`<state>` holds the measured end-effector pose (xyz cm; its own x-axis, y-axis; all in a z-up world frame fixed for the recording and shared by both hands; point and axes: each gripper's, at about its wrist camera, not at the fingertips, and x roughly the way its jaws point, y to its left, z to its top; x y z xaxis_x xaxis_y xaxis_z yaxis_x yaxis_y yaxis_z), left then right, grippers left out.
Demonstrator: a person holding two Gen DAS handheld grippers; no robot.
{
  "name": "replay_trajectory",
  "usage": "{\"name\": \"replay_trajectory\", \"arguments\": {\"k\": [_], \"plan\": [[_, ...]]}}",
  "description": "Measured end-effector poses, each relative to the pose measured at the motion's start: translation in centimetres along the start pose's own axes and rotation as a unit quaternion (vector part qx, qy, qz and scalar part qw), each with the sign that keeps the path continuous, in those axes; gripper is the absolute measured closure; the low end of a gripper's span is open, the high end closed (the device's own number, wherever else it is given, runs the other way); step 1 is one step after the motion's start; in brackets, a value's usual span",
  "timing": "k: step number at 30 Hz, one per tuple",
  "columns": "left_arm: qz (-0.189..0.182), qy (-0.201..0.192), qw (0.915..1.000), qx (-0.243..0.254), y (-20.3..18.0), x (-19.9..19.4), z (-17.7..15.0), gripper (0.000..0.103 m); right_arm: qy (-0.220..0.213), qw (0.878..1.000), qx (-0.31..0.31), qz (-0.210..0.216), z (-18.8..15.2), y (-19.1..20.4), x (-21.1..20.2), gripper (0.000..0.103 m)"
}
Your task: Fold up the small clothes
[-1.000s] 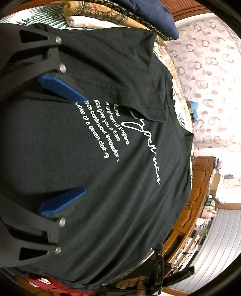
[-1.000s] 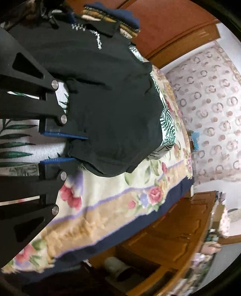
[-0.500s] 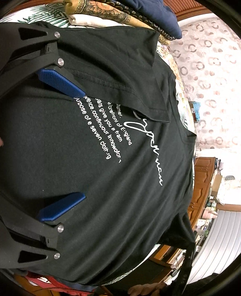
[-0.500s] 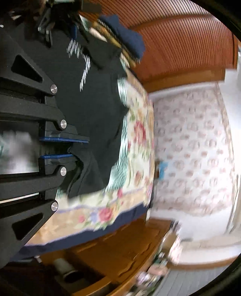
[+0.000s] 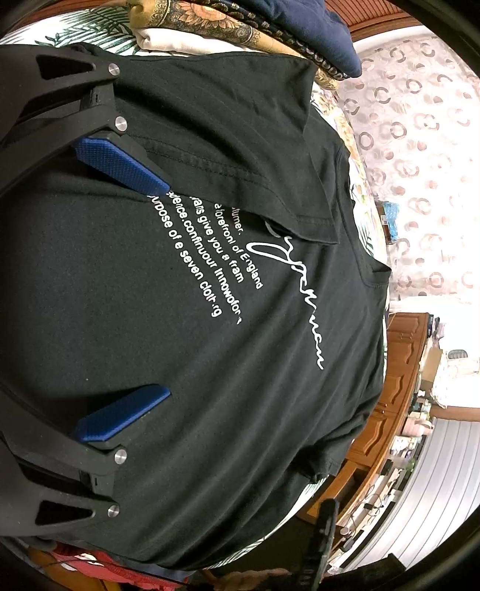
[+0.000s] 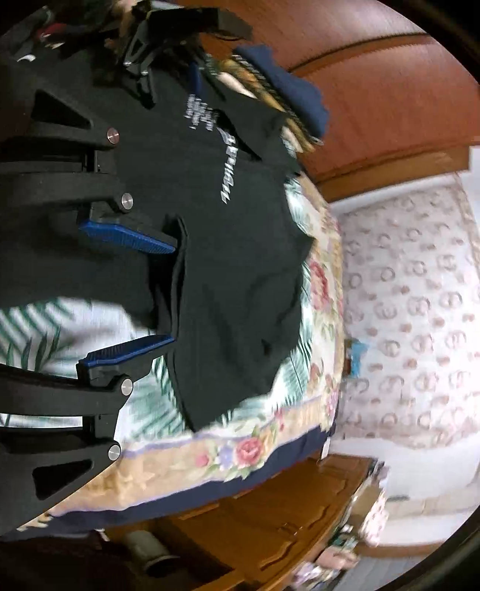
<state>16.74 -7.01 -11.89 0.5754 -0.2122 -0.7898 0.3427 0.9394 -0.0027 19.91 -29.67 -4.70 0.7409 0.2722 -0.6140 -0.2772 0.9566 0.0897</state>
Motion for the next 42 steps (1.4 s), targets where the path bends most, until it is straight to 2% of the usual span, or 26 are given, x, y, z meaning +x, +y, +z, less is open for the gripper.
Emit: {"name": "replay_trajectory", "arguments": {"k": [4, 9, 14, 16, 18, 22, 26, 32, 38, 42], "plan": [[-0.012, -0.028, 0.9995, -0.007, -0.2, -1.7, 0.2, 0.001, -0.003, 0.999, 0.038, -0.035, 0.3, -3.2, -0.2, 0.055], [-0.034, -0.079, 0.9962, -0.012, -1.0, -5.5, 1.1, 0.001, 0.037, 0.993, 0.067, -0.090, 1.7, -5.4, 3.6, 0.055], [-0.047, -0.114, 0.9924, -0.008, -1.9, -7.9, 1.5, 0.001, 0.052, 0.988, 0.111, -0.093, 2.6, -7.2, 5.8, 0.055], [-0.048, -0.124, 0.9910, -0.009, -1.9, -8.5, 1.4, 0.001, 0.049, 0.989, 0.105, -0.092, 2.5, -6.8, 5.5, 0.072], [-0.049, -0.130, 0.9903, -0.012, -2.0, -8.8, 1.4, 0.000, 0.046, 0.990, 0.083, -0.104, 2.6, -6.4, 4.9, 0.097], [-0.046, -0.133, 0.9899, -0.019, -1.4, -8.8, 1.2, 0.001, 0.047, 0.993, 0.028, -0.107, 3.1, -4.7, 4.3, 0.101], [-0.044, -0.131, 0.9899, -0.031, -0.4, -8.5, 1.1, 0.000, 0.035, 0.995, 0.004, -0.092, 4.2, -3.3, 3.4, 0.101], [-0.040, -0.130, 0.9898, -0.042, 0.5, -8.5, 0.6, 0.001, 0.006, 0.999, -0.011, -0.041, 5.9, -1.1, 2.4, 0.101], [-0.038, -0.128, 0.9893, -0.060, 1.7, -8.2, 0.3, 0.000, -0.012, 0.997, -0.078, 0.016, 8.6, 5.1, 2.2, 0.101], [-0.034, -0.126, 0.9895, -0.062, 1.9, -8.2, 0.0, 0.000, -0.014, 0.993, -0.116, 0.031, 9.9, 8.9, 3.3, 0.101]]}}
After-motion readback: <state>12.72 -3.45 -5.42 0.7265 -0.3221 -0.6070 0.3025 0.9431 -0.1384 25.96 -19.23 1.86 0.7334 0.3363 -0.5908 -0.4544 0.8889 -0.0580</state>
